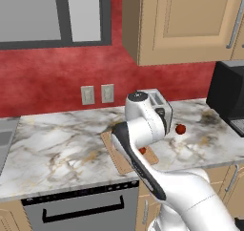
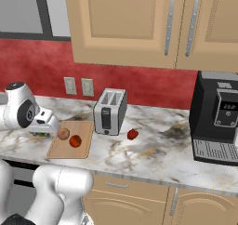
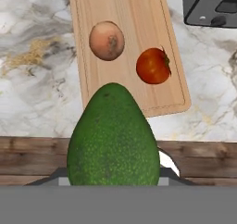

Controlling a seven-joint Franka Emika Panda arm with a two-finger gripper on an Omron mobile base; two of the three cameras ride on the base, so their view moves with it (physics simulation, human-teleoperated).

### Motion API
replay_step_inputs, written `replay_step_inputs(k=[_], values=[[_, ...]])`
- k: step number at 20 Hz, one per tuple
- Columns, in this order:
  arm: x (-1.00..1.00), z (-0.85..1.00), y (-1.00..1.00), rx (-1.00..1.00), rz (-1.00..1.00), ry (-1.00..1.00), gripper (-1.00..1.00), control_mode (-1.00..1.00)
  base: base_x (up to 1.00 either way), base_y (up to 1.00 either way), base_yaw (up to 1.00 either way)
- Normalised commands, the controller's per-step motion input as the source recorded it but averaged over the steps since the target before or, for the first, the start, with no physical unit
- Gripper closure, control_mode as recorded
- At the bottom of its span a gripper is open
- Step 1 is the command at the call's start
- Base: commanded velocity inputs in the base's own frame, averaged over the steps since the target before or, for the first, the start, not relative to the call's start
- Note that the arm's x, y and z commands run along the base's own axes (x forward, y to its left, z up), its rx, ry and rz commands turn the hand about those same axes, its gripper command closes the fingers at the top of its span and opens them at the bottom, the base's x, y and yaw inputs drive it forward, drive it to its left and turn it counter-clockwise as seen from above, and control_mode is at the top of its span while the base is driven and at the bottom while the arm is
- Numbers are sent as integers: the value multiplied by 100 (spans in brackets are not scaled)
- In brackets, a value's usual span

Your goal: Place the avocado, onion, tomato, and bell pepper on the cutting board.

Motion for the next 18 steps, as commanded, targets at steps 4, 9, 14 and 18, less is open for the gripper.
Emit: replay_step_inputs(k=[4,9,14,18], values=[[35,-31,14,0,0,0,100,-100,0,0,0],[46,-39,3,0,0,0,100,-100,0,0,0],[18,-35,4,0,0,0,100,-100,0,0,0],[0,-32,9,0,0,0,100,-100,0,0,0]])
